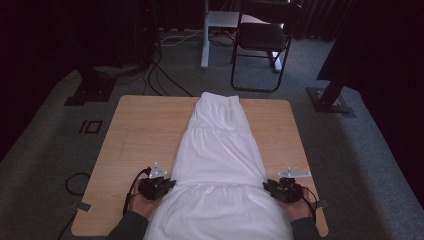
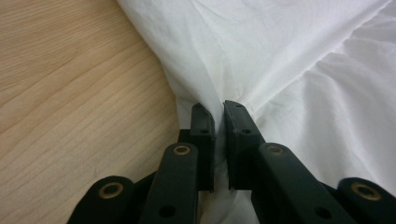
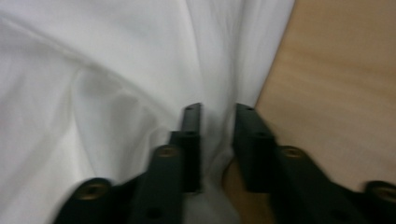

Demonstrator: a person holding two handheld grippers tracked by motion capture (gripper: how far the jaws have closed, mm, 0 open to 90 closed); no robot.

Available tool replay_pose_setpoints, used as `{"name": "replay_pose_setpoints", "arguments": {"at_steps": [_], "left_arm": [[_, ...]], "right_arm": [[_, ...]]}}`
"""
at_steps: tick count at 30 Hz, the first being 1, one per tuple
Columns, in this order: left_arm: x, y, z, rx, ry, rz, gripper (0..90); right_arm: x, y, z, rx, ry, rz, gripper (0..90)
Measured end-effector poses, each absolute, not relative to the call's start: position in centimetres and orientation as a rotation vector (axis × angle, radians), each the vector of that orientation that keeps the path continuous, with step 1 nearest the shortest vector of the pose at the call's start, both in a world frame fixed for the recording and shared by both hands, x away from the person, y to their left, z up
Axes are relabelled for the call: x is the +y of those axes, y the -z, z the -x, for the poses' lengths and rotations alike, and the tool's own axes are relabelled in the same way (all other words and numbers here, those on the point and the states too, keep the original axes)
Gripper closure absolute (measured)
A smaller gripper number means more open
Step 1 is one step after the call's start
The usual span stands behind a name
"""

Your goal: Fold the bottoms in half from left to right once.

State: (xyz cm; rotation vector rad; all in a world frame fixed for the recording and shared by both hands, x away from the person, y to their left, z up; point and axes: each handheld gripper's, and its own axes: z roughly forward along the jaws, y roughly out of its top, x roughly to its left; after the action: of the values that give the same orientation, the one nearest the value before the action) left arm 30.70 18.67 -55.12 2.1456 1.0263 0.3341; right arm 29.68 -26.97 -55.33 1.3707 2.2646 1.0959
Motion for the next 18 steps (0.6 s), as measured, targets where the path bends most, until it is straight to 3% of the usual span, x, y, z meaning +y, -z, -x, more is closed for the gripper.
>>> {"name": "replay_pose_setpoints", "arguments": {"at_steps": [2,9,14,15,18], "left_arm": [[18.6,55.2,-30.8,1.028,-0.338,-2.139,81.7],[18.6,55.4,-30.8,1.016,-0.357,-2.124,79.5],[18.8,55.6,-30.7,1.016,-0.348,-2.098,78.3],[18.8,55.6,-30.7,1.016,-0.351,-2.099,77.7],[18.8,55.6,-30.7,1.017,-0.355,-2.101,76.1]], "right_arm": [[-26.8,53.8,-31.3,2.202,-1.143,-1.357,55.2],[-24.5,52.5,-36.9,2.239,-1.135,-1.294,60.9],[-22.4,53.8,-40.5,2.285,-1.124,-1.363,51.0],[-22.1,54.2,-41.0,2.304,-1.099,-1.386,54.6],[-21.6,54.6,-41.3,2.359,-1.042,-1.350,82.7]]}}
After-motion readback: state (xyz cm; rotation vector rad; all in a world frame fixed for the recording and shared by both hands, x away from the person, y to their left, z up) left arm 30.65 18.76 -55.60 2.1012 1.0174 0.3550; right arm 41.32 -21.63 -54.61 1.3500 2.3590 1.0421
